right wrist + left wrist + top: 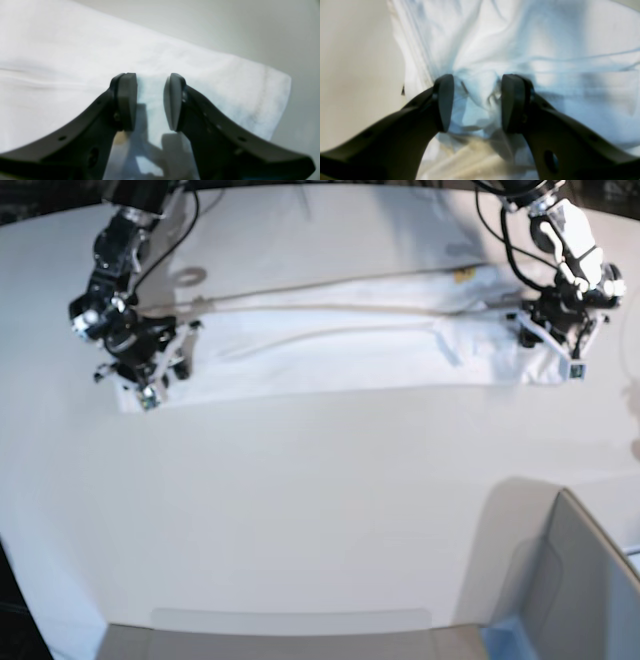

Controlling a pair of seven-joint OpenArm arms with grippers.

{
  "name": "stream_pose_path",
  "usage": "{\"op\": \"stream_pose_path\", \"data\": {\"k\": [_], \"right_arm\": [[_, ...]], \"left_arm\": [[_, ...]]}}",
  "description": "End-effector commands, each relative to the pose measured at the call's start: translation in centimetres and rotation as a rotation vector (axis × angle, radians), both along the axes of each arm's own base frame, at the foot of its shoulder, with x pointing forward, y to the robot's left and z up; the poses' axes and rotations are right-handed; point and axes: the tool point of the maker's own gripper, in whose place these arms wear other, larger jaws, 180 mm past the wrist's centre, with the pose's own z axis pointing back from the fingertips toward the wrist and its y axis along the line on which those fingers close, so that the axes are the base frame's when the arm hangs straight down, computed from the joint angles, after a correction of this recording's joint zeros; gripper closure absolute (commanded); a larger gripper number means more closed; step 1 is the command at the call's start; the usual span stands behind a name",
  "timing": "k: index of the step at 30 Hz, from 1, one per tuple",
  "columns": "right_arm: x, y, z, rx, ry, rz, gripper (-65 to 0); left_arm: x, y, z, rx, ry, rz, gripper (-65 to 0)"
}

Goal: Layout the t-shirt on the table in an organized manner, then fold the t-shirt properly
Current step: 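Grasp the edge of the folded strip with both grippers, then pull the strip end outward with the right gripper to straighten it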

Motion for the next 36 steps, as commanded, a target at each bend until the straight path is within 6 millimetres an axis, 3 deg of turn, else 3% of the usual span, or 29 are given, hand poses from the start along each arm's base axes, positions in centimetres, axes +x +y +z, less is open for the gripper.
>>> {"op": "stream_pose_path", "data": {"k": [1, 3, 6, 8, 13, 19, 21, 25, 30, 33, 36], "right_arm": [[-1.2, -2.9, -0.7, -0.105, 0.077, -0.024, -22.0], [-1.2, -4.2, -0.4, -0.129, 0.075, -0.037, -22.0], [-1.2, -4.7, 0.0, -0.145, 0.065, -0.040, -22.0], [-0.8, -4.8, 1.0, -0.156, 0.037, -0.039, -22.0], [0.6, -3.4, 5.3, -0.168, -0.097, -0.043, -22.0], [1.5, -1.6, 10.4, -0.170, -0.251, -0.054, -22.2], [1.4, -1.8, 11.3, -0.178, -0.271, -0.074, -22.3], [0.7, -6.3, 12.8, -0.173, -0.244, -0.243, -22.4], [-3.7, -16.1, 13.4, -0.197, -0.035, -0.516, -22.4], [-4.2, -19.6, 15.6, -0.247, -0.067, -0.558, -22.4], [-4.6, -21.2, 15.4, -0.272, -0.037, -0.563, -22.4]], "left_arm": [[-1.0, 0.6, -0.3, 0.019, 0.028, 0.006, -30.9], [-1.6, 0.5, -0.6, 0.019, 0.036, 0.003, -30.9], [-1.8, 0.1, -0.7, 0.014, 0.058, 0.000, -30.9], [-1.4, -1.2, -0.7, -0.008, 0.060, -0.009, -30.9], [0.1, -4.1, 0.5, -0.014, 0.022, -0.065, -30.9], [0.2, -4.5, 0.5, -0.020, 0.018, -0.067, -30.9], [0.1, -4.4, 0.5, -0.019, 0.022, -0.068, -30.9], [0.1, -4.3, 0.5, -0.017, 0.019, -0.068, -30.9], [0.1, -4.4, 0.5, -0.018, 0.017, -0.069, -30.9], [0.1, -4.4, 0.5, -0.018, 0.018, -0.069, -30.9], [0.1, -4.4, 0.5, -0.018, 0.020, -0.069, -30.9]]}}
